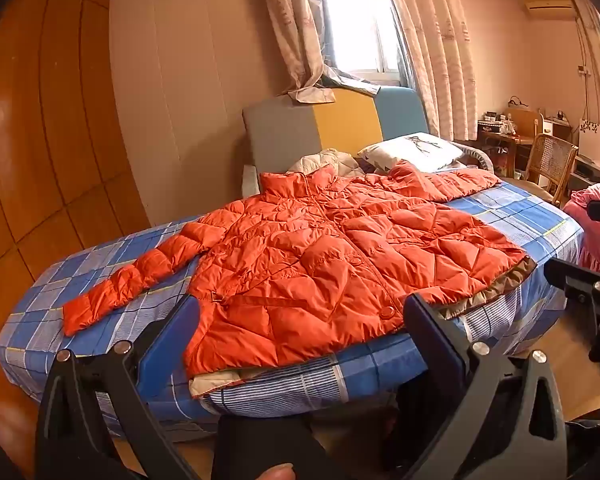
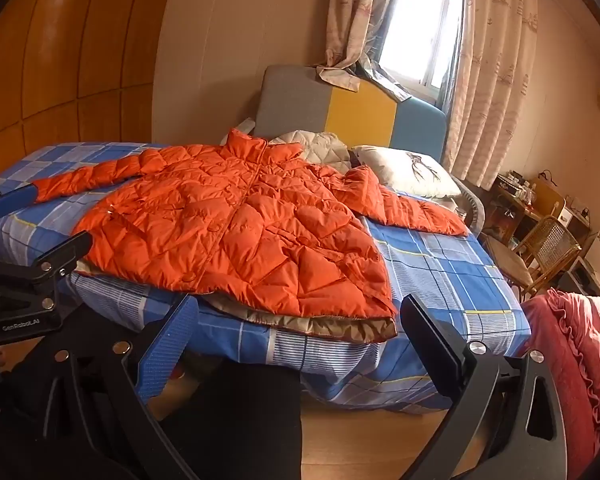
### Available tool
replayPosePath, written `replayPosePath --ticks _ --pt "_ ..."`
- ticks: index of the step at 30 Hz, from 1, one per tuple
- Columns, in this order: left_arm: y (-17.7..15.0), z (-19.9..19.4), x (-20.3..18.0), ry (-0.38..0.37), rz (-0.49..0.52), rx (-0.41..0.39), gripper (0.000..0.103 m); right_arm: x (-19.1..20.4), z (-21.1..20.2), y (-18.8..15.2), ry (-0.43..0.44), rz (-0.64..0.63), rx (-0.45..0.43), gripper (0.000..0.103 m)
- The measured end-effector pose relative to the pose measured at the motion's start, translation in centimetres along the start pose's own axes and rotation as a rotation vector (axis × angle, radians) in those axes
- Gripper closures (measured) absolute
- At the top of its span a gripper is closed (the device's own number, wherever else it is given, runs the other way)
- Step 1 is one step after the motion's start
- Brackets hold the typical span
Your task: Fold large clothes
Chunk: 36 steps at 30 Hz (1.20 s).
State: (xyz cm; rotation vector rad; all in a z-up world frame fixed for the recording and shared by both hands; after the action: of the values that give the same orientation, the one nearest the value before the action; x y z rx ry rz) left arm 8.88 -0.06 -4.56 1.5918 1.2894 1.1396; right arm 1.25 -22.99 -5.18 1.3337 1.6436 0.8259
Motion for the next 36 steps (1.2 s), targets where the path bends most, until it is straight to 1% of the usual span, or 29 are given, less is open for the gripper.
replayPosePath --ticks 1,6,7,11,36 --pt "0.0 0.0 0.1 0.000 -0.015 0.005 0.002 -0.1 -0.2 0.2 -0.007 0.005 -0.020 0.003" --pt "-0.1 0.0 0.3 0.009 -0.010 0.000 0.002 -0.5 -0.4 0.1 -0.017 0.001 -0.020 0.003" --pt "-0.1 0.0 0.5 0.010 -0.012 0.002 0.002 -0.6 0.2 -0.2 -0.021 0.015 -0.007 0.003" --pt "0.0 -0.2 0.1 0.005 -0.018 0.005 0.002 -0.8 0.5 -0.4 -0.033 0.031 -0.003 0.003" --pt "-0.6 0.2 -0.2 0.008 -0.023 0.011 0.002 -1.8 1.3 -1.5 -0.057 0.053 0.025 0.003"
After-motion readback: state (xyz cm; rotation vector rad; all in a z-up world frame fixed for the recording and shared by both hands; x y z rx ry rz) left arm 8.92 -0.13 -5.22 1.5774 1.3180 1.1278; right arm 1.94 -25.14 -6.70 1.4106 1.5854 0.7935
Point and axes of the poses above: each gripper's, at about its wrist camera, not at the fingertips, and z roughly the way its jaws point, x to its left, y to its top, the point moved 10 cm from there along z, roughly the way its jaws point, and after that the axes turned 10 degrees about -x, right-handed, at the moved point
